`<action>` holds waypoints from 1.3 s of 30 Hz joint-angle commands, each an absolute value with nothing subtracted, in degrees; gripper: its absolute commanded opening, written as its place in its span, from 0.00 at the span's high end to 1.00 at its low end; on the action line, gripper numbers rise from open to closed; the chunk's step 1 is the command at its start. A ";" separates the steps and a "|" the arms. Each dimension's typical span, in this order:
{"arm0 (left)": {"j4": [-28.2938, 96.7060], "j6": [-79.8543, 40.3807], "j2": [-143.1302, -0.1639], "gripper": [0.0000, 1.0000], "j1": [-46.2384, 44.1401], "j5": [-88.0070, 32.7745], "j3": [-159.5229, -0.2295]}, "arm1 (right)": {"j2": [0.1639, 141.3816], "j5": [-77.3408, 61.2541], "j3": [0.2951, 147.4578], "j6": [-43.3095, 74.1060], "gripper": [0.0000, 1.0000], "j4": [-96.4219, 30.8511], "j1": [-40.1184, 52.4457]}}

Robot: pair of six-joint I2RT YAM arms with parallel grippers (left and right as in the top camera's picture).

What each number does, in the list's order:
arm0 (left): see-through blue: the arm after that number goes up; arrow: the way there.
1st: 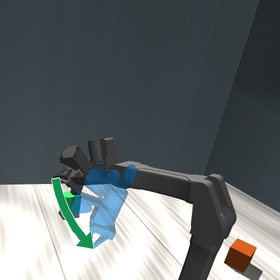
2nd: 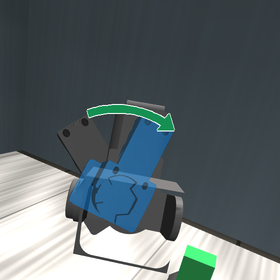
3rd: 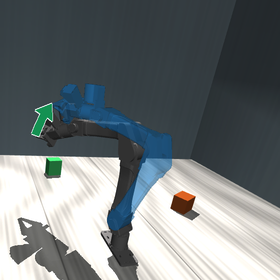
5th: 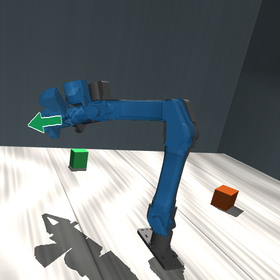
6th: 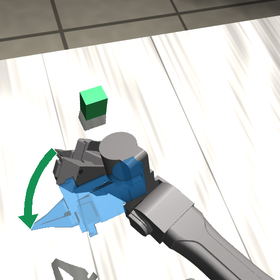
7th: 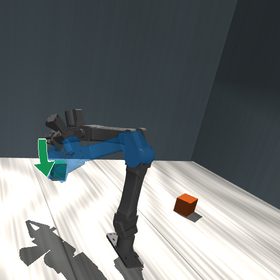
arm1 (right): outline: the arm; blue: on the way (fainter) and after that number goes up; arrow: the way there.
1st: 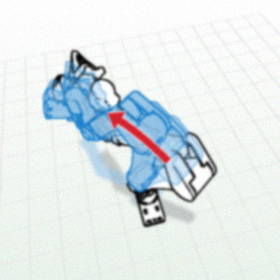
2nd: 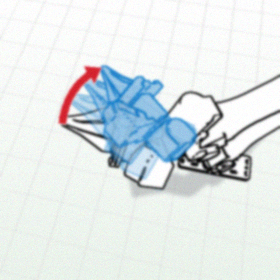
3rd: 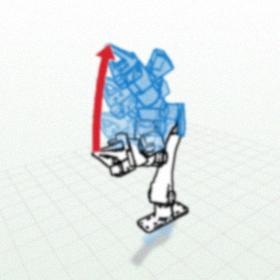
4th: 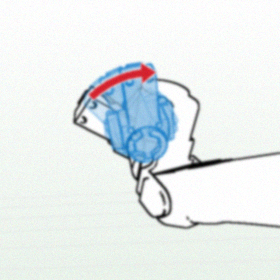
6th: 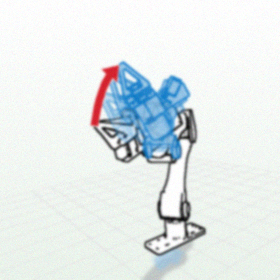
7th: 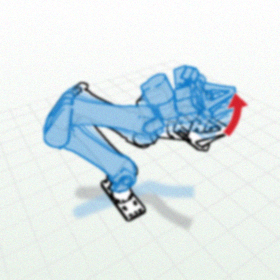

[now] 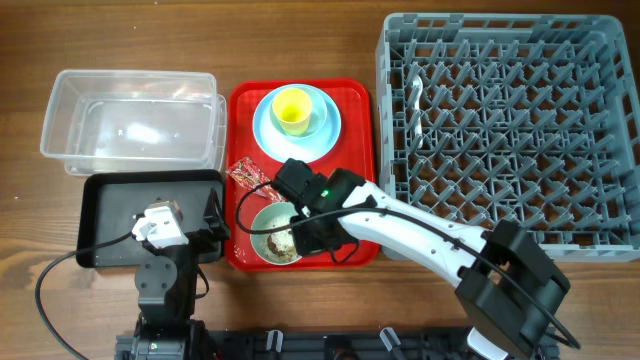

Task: Sort waste into correct bins and load items into the dishwasher rack

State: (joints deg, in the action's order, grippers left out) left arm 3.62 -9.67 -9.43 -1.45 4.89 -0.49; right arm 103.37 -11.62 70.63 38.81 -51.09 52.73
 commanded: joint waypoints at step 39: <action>3.66 -8.75 -9.13 0.00 -1.50 5.87 -0.32 | 101.86 -12.75 68.01 40.66 0.91 -43.66 52.56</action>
